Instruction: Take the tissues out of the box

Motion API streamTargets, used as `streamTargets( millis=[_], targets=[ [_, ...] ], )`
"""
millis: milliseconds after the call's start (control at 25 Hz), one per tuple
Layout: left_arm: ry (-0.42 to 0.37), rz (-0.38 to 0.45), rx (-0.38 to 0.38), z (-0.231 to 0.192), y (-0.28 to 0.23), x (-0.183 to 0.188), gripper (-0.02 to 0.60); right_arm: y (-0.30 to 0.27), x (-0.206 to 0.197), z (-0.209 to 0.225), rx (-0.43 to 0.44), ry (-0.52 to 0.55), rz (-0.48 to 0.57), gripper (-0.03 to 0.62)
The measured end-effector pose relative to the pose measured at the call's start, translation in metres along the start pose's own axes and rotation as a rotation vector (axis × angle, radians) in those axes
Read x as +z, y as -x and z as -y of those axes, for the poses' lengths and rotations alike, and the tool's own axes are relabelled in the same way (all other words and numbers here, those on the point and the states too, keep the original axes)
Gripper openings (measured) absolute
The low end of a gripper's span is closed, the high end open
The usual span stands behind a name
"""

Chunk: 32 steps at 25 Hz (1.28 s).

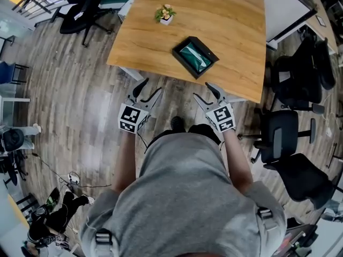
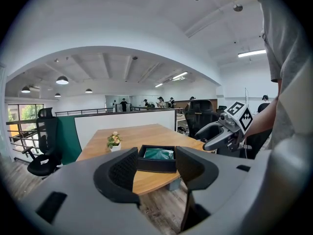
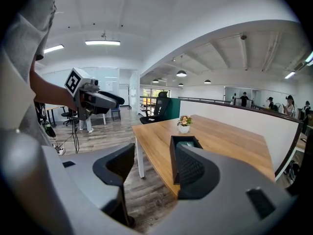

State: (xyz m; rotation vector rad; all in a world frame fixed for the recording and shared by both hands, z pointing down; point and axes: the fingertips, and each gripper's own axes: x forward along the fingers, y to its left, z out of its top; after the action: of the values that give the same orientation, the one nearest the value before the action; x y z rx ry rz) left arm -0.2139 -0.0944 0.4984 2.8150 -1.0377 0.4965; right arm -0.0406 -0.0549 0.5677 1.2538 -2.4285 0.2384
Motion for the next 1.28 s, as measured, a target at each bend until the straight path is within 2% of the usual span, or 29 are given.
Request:
streamTargets(
  millis=[320, 720, 1280],
  targets=[
    [0.017, -0.004, -0.006, -0.024, -0.010, -0.004, 0.249, -0.013, 0.000, 0.009, -0.028, -0.020, -0.023, 0.272],
    [0.038, -0.012, 0.005, -0.043, -0.020, -0.006, 0.247, -0.037, 0.004, 0.022, -0.016, -0.021, -0.037, 0.269],
    [0.057, -0.056, -0.001, -0.058, -0.059, -0.007, 0.248, -0.065, -0.002, 0.064, -0.009, -0.054, -0.065, 0.261]
  ],
)
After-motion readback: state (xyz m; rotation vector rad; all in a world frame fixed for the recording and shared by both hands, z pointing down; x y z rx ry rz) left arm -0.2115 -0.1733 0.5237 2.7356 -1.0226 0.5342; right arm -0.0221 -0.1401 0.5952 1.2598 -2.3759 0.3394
